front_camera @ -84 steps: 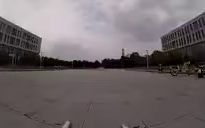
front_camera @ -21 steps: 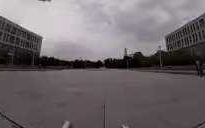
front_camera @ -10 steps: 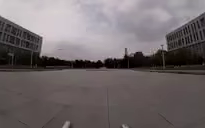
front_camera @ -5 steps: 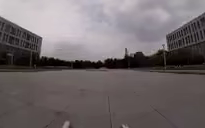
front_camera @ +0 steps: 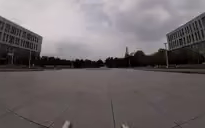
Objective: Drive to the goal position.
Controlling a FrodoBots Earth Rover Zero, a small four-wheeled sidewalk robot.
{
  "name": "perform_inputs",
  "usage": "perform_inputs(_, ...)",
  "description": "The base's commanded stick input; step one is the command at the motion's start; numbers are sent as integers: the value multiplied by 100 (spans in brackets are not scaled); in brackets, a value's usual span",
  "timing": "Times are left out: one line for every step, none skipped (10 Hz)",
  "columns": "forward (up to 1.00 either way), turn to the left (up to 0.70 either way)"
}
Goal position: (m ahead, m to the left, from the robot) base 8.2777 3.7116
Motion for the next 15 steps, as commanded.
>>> perform_inputs(70, 0)
perform_inputs(70, 0)
perform_inputs(70, 0)
perform_inputs(70, 0)
perform_inputs(70, 0)
perform_inputs(70, 0)
perform_inputs(70, 0)
perform_inputs(70, 0)
perform_inputs(70, 0)
perform_inputs(70, 0)
perform_inputs(70, 0)
perform_inputs(70, 0)
perform_inputs(70, 0)
perform_inputs(70, 0)
perform_inputs(70, 0)
